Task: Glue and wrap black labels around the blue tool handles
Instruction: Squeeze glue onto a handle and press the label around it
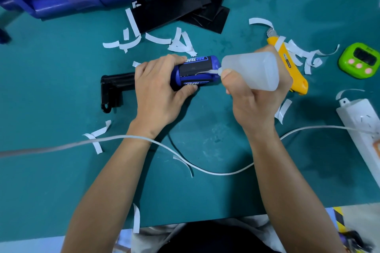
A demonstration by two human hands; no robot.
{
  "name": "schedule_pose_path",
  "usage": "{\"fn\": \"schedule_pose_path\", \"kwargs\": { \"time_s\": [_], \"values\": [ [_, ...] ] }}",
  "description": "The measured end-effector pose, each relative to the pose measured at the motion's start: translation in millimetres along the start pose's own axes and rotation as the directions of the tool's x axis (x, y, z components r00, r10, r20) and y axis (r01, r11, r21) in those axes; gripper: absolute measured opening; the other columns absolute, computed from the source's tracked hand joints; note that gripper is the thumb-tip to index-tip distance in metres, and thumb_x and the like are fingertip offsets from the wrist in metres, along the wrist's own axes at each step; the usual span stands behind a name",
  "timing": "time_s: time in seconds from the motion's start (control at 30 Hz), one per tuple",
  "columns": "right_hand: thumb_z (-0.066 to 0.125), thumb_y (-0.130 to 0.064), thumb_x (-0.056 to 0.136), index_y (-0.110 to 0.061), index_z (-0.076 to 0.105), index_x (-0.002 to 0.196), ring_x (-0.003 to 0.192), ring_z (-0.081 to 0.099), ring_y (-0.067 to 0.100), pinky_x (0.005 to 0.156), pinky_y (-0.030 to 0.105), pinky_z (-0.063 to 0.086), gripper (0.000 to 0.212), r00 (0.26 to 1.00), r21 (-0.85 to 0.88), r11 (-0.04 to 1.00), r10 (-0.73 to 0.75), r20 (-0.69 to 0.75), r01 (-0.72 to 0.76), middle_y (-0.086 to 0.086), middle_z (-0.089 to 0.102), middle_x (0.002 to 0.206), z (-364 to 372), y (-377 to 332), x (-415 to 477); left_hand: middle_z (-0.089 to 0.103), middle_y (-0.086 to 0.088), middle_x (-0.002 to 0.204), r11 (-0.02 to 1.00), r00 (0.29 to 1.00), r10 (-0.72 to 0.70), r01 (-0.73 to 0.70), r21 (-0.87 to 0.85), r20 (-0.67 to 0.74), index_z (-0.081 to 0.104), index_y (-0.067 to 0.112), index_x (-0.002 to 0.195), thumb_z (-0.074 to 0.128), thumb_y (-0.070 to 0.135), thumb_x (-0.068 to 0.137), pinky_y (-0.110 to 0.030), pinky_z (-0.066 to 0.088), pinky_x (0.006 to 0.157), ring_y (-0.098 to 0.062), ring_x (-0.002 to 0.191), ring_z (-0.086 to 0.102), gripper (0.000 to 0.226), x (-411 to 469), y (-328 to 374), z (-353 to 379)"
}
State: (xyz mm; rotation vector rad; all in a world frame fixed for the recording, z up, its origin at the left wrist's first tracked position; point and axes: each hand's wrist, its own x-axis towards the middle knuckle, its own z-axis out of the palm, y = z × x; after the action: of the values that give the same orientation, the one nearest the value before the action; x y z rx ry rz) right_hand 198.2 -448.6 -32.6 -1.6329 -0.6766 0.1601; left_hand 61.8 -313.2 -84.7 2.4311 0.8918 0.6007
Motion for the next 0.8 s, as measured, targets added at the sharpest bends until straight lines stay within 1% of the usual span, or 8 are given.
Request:
{"fn": "schedule_pose_path", "kwargs": {
  "time_s": [0.1,0.2,0.3,0.43,0.53,0.6,0.7,0.8],
  "values": [
    [0.071,-0.012,0.081,-0.001,0.056,0.07,0.058,0.049,0.029,0.056,0.024,0.038,0.022,1.0,0.021,1.0,0.006,-0.012,-0.005,0.012,0.052,0.061,-1.3,-1.4,0.8,0.067,0.019,0.117,1.0,1.0,0.003,-0.003,0.0,0.001,0.058,0.031,0.12,0.084,0.052,0.071,-0.013,0.019,0.104,-0.011,0.107,0.058,0.059,0.1,-0.8,0.6],
    [0.073,-0.01,0.079,-0.012,0.054,0.076,0.059,0.048,0.021,0.055,0.023,0.039,0.019,1.0,0.033,0.999,-0.006,-0.03,0.007,0.005,0.05,0.065,-2.0,-3.9,1.4,0.067,0.018,0.116,1.0,1.0,0.004,-0.004,0.0,-0.005,0.059,0.031,0.119,0.084,0.052,0.071,-0.013,0.019,0.103,-0.01,0.107,0.057,0.059,-0.1,-1.1,1.0],
    [0.073,-0.009,0.079,-0.013,0.054,0.077,0.058,0.046,0.023,0.053,0.027,0.038,0.02,0.999,0.047,0.999,-0.02,-0.03,0.021,-0.004,0.047,0.067,-3.4,-5.7,2.2,0.067,0.019,0.116,1.0,1.0,0.008,-0.008,0.003,-0.003,0.058,0.031,0.119,0.084,0.052,0.071,-0.013,0.019,0.103,-0.01,0.106,0.057,0.059,-0.3,-1.5,1.4],
    [0.073,-0.006,0.079,-0.015,0.052,0.078,0.058,0.044,0.023,0.052,0.026,0.037,0.023,0.999,0.04,0.999,-0.021,-0.027,0.022,-0.005,0.046,0.069,-5.5,-5.2,3.0,0.068,0.018,0.117,1.0,1.0,0.008,-0.008,0.004,0.006,0.059,0.031,0.12,0.084,0.053,0.071,-0.014,0.02,0.102,-0.012,0.108,0.059,0.059,-0.3,-2.2,1.1],
    [0.074,0.002,0.078,-0.031,0.048,0.076,0.06,0.042,0.013,0.056,0.018,0.035,0.042,0.999,0.042,0.998,-0.039,-0.024,0.04,-0.019,0.044,0.069,-5.7,-5.5,4.4,0.068,0.018,0.118,1.0,1.0,0.012,-0.012,0.002,0.007,0.058,0.031,0.12,0.085,0.052,0.072,-0.017,0.022,0.101,-0.012,0.108,0.059,0.059,-0.4,-1.2,0.7],
    [0.074,0.005,0.077,-0.039,0.046,0.082,0.06,0.041,0.009,0.057,0.017,0.035,0.052,0.999,0.05,0.997,-0.05,-0.016,0.051,-0.017,0.046,0.07,-6.4,-4.9,5.0,0.068,0.017,0.117,1.0,1.0,0.014,-0.014,0.0,0.006,0.058,0.031,0.12,0.085,0.051,0.072,-0.018,0.022,0.1,-0.013,0.107,0.059,0.059,-0.5,-1.0,0.6],
    [0.073,0.006,0.078,-0.041,0.047,0.084,0.062,0.043,-0.001,0.059,0.014,0.035,0.054,0.998,0.056,0.997,-0.058,-0.011,0.059,-0.025,0.047,0.073,-9.4,-7.8,6.2,0.068,0.017,0.117,1.0,1.0,0.016,-0.016,0.003,0.002,0.058,0.031,0.12,0.085,0.051,0.072,-0.02,0.023,0.099,-0.013,0.107,0.059,0.059,-0.6,-0.3,0.3],
    [0.073,0.005,0.078,-0.045,0.047,0.084,0.063,0.045,-0.003,0.06,0.01,0.034,0.056,0.999,0.063,0.997,-0.05,-0.005,0.051,-0.029,0.05,0.071,-10.2,-9.0,6.9,0.067,0.019,0.116,1.0,1.0,0.012,-0.012,0.0,0.002,0.058,0.031,0.119,0.084,0.052,0.071,-0.022,0.024,0.098,-0.011,0.108,0.058,0.058,-0.8,-0.4,0.5]
  ]
}}
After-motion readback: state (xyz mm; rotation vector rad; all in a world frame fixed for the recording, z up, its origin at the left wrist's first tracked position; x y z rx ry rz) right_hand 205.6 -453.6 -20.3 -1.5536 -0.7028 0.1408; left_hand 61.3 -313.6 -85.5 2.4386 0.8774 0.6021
